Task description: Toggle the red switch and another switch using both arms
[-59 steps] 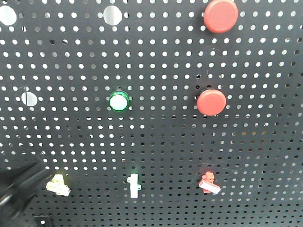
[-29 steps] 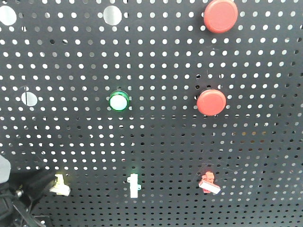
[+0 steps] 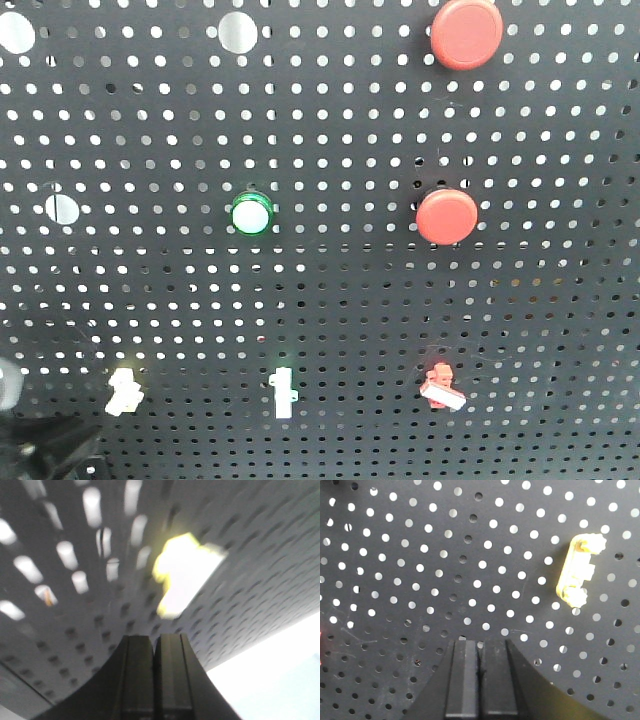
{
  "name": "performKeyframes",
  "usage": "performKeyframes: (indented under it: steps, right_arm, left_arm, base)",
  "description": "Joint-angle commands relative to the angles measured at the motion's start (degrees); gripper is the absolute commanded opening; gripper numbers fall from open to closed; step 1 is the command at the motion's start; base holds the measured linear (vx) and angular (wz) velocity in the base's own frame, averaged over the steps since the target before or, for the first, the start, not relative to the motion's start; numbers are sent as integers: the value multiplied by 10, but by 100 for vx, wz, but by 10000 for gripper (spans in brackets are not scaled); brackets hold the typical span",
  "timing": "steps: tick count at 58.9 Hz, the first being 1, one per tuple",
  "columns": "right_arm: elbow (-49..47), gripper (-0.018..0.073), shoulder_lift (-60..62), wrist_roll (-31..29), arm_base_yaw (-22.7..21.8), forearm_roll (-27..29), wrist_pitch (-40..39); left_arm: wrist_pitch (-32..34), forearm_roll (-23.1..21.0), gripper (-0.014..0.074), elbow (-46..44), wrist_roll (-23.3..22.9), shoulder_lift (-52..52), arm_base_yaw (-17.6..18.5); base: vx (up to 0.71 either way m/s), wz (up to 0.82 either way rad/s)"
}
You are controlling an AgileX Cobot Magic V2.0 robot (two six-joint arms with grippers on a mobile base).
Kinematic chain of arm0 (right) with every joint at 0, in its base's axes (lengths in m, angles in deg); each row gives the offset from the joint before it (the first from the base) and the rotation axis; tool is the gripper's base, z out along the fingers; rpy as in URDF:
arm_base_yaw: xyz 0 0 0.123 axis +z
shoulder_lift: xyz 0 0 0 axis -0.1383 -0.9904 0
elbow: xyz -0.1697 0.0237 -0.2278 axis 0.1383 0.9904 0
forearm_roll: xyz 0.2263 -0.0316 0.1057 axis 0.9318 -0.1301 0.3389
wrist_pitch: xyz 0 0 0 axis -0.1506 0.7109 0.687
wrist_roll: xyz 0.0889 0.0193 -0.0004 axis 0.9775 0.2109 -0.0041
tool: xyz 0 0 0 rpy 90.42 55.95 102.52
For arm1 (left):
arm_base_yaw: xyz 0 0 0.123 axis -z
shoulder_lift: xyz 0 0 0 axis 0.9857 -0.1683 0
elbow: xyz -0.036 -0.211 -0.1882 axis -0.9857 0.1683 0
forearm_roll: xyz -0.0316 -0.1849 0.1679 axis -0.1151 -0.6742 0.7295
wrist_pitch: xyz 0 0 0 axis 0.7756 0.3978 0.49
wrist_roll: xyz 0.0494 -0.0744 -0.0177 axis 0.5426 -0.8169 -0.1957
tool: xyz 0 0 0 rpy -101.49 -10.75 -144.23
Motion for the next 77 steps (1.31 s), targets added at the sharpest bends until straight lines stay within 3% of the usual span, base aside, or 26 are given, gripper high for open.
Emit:
performKeyframes:
  steps: [1,5,15,23,28,47,54,63,71,77]
  right_arm:
    - [-20,-6,-4,30,-2,-27,-47]
    - [-20,-6,-5,87,-2,-96,-75]
    - [-29,-6,-26,294,-2,-294,-122]
    - [-67,-6,-51,395,-2,-383,-148]
    - [-91,-6,-64,438,-2,-387,-158]
    - [-147,-6,-136,512,7,-376,-164]
    - [-167,-6,-158,492,73,-378,-115]
    - [-194,-6,-179,443,201,-354,67]
    - [-214,-6,-197,397,299,-332,180]
    - [-230,-6,-218,397,340,-332,201]
  left_arm:
    - [51,-5,3,-19,-8,49,8]
    - [54,-5,3,-19,-8,79,8]
    - [53,-4,3,-19,-7,126,8]
    - [53,-4,3,-19,-7,133,8]
    - [53,-4,3,-19,-7,131,8]
    - [54,-4,3,-19,-7,132,8]
    - [54,-4,3,-19,-7,132,8]
    - [54,-4,3,-19,-7,132,8]
    - [53,-4,3,-19,-7,132,8]
    - [53,-4,3,-19,-7,132,8]
  base:
    - [0,0]
    - [0,0]
    - [0,0]
    - [0,0]
    - [0,0]
    - [0,0]
    - [0,0]
    - [0,0]
    - [0,0]
    - [0,0]
